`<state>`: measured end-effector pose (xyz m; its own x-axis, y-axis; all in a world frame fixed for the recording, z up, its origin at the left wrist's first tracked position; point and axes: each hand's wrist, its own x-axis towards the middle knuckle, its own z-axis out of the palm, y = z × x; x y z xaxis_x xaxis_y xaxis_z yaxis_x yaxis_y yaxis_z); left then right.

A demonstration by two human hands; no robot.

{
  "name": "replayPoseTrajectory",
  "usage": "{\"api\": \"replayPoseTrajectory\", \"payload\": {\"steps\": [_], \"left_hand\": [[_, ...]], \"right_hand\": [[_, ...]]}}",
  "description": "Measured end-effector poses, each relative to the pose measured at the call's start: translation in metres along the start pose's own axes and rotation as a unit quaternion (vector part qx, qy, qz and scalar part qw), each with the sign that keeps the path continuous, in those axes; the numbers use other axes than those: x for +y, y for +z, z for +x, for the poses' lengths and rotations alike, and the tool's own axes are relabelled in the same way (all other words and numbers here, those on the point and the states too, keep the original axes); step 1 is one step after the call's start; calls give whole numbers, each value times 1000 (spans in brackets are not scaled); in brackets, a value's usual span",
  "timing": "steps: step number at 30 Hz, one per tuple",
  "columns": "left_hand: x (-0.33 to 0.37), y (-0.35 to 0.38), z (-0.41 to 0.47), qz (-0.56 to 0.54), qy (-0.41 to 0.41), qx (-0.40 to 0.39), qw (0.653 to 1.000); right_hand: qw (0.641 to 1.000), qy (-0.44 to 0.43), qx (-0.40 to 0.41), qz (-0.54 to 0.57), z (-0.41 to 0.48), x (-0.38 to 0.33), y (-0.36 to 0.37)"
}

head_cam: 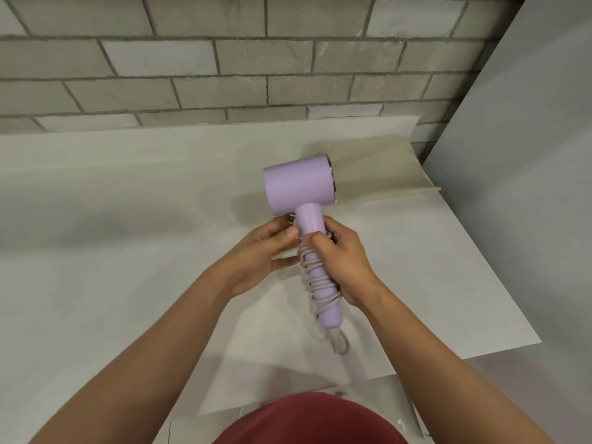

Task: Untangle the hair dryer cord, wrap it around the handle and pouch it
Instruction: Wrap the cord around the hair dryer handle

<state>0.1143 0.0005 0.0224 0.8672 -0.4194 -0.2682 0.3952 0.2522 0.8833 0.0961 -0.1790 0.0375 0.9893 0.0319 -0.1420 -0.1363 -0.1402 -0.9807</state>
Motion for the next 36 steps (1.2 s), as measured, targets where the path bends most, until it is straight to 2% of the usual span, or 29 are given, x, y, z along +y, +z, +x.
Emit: {"api": "replayPoseTrajectory", "payload": {"steps": [3,6,9,13,17,23,26,29,32,36], "left_hand": [[-4,-2,-5,-51,6,33,998],[-8,-11,-9,-41,1,75,996],[-10,-20,-12,-52,6,109,993],[-11,-32,-13,-38,21,141,989],[-16,-49,-12,-18,19,140,990],[-28,-75,-13,14,-25,125,992],[-33,-82,-13,105,-31,138,984],[-37,-87,-14,235,-16,147,961],[-40,-91,-13,309,7,163,937],[-43,-92,-13,443,40,179,877]], "right_hand": [[999,38,-35,14,-1,10,10],[997,63,-44,31,-1,15,20],[996,73,-34,34,0,16,33],[998,54,19,-12,5,20,49],[997,72,39,-14,11,30,64],[995,83,44,-41,22,51,77],[993,92,38,-71,25,60,81],[990,88,32,-105,28,64,81],[988,85,26,-127,32,64,81],[986,77,14,-147,34,63,80]]}}
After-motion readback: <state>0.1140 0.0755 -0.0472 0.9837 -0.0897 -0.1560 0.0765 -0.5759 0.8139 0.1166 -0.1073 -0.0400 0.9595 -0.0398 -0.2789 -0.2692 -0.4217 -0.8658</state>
